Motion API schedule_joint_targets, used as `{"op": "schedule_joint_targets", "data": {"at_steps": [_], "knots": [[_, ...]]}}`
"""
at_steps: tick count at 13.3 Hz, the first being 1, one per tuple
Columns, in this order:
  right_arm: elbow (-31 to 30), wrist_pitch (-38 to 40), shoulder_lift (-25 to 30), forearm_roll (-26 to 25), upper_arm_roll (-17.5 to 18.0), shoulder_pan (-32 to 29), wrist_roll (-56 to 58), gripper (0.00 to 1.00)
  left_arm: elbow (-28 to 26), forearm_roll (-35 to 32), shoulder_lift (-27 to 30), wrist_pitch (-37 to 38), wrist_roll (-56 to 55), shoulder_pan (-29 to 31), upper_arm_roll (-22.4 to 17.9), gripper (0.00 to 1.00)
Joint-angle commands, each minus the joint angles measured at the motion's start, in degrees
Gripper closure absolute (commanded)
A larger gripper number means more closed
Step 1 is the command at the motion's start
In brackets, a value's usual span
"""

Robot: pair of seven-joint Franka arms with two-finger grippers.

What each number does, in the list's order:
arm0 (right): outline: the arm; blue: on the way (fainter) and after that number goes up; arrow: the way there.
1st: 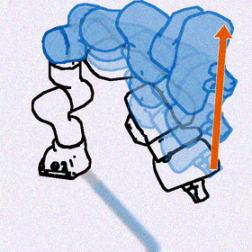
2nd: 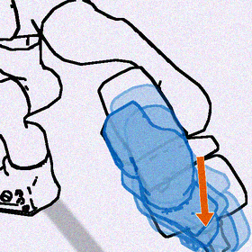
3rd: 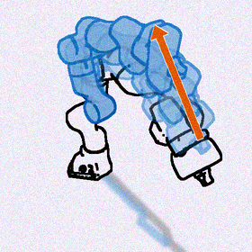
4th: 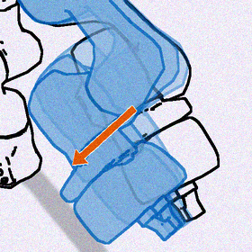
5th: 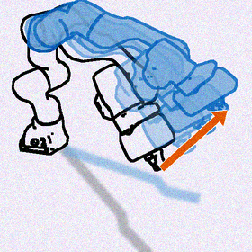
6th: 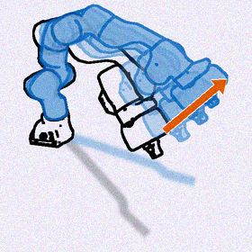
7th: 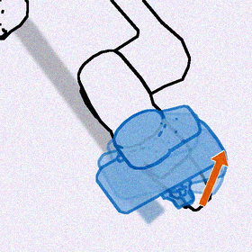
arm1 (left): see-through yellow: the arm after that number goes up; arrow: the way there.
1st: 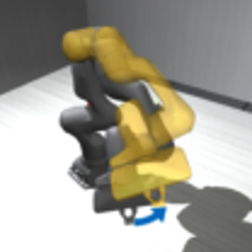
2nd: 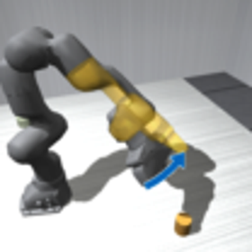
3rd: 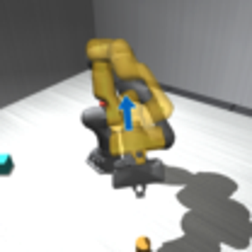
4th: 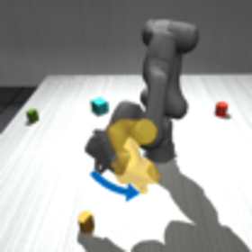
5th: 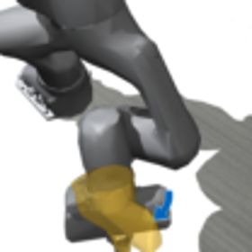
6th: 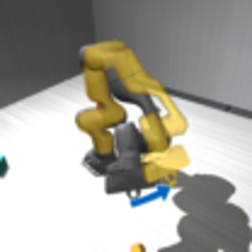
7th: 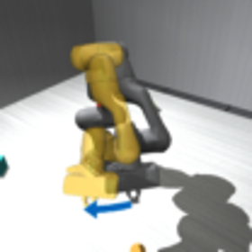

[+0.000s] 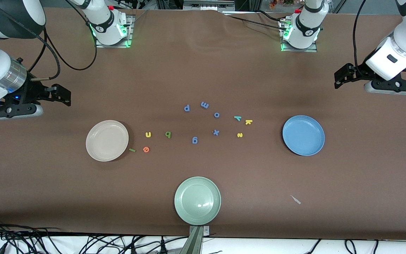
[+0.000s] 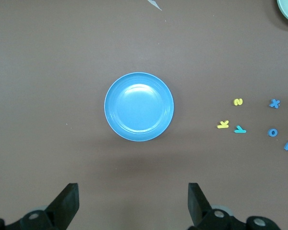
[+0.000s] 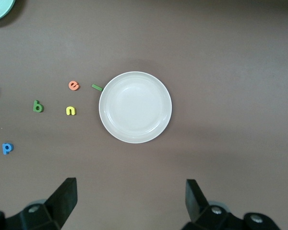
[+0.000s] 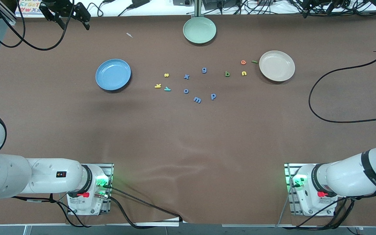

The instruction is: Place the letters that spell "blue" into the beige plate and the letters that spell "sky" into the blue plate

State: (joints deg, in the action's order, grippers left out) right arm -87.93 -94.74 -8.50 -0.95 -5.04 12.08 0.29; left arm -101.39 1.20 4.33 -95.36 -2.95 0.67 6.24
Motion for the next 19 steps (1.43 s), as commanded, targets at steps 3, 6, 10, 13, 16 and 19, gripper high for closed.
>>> {"op": "schedule_joint_targets", "data": {"at_steps": [3, 6, 10, 13, 16, 19], "knots": [[-0.76, -0.09, 0.86, 0.69, 0.21, -0.21, -0.38, 0.0, 1.55, 0.73, -0.55, 1.14, 1.19, -0.06, -0.35, 0.0], [-0.84, -0.01, 0.77, 0.69, 0.21, -0.3, -0.38, 0.0, 1.55, 0.73, -0.55, 1.4, 1.19, -0.06, -0.26, 0.0], [-0.93, 0.08, 0.86, 0.69, 0.12, -0.3, -0.38, 0.0, 1.55, 0.73, -0.46, 1.58, 1.19, -0.06, -0.26, 0.0], [-0.93, -0.36, 0.68, 0.78, 0.03, -0.39, -0.38, 0.0, 1.55, 0.73, -0.46, 1.84, 1.28, -0.06, -0.26, 0.0], [-0.93, -0.36, 0.68, 0.78, -0.05, -0.39, -0.38, 0.0, 1.55, 0.73, -0.46, 2.28, 1.28, -0.06, -0.35, 0.0], [-0.93, -0.62, 0.68, 0.69, -0.14, -0.47, -0.2, 0.0, 1.55, 0.73, -0.37, 2.28, 1.19, -0.06, -0.26, 0.0]]}}
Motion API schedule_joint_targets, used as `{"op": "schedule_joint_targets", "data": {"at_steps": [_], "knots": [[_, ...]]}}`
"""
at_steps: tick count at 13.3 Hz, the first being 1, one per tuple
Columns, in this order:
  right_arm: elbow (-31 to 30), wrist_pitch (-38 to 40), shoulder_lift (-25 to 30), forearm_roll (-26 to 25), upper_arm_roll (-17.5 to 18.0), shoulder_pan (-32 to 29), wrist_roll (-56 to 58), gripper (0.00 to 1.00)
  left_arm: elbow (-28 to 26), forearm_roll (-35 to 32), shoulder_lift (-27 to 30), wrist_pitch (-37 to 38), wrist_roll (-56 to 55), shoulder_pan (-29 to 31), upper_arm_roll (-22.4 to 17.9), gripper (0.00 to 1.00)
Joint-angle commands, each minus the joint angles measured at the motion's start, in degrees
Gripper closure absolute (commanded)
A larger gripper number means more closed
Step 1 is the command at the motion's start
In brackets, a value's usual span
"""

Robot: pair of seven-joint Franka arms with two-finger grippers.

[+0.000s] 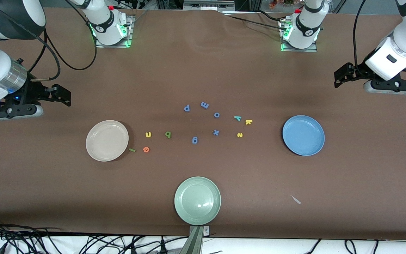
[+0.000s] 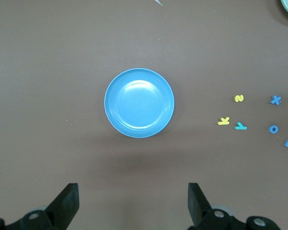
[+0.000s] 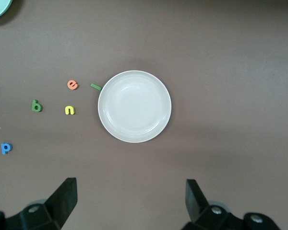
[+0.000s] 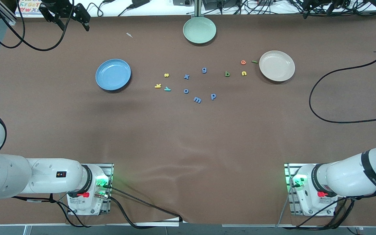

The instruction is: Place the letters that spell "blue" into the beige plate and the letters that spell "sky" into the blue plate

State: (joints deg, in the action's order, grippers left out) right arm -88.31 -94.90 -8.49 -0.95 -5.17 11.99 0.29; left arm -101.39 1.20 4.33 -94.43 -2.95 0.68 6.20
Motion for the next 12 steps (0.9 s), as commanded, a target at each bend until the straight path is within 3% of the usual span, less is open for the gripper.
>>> {"op": "schedule_joint_targets", "data": {"at_steps": [1, 12], "knots": [[-0.55, -0.46, 0.58, 0.69, -0.37, -0.38, -0.2, 0.0, 1.55, 0.73, -0.46, 1.36, 1.28, -0.06, -0.22, 0.0], [-0.64, -0.81, 0.4, 0.69, -0.81, -0.38, -0.11, 0.0, 2.68, 0.73, -0.54, 2.94, 1.02, -0.32, 0.13, 0.0]]}}
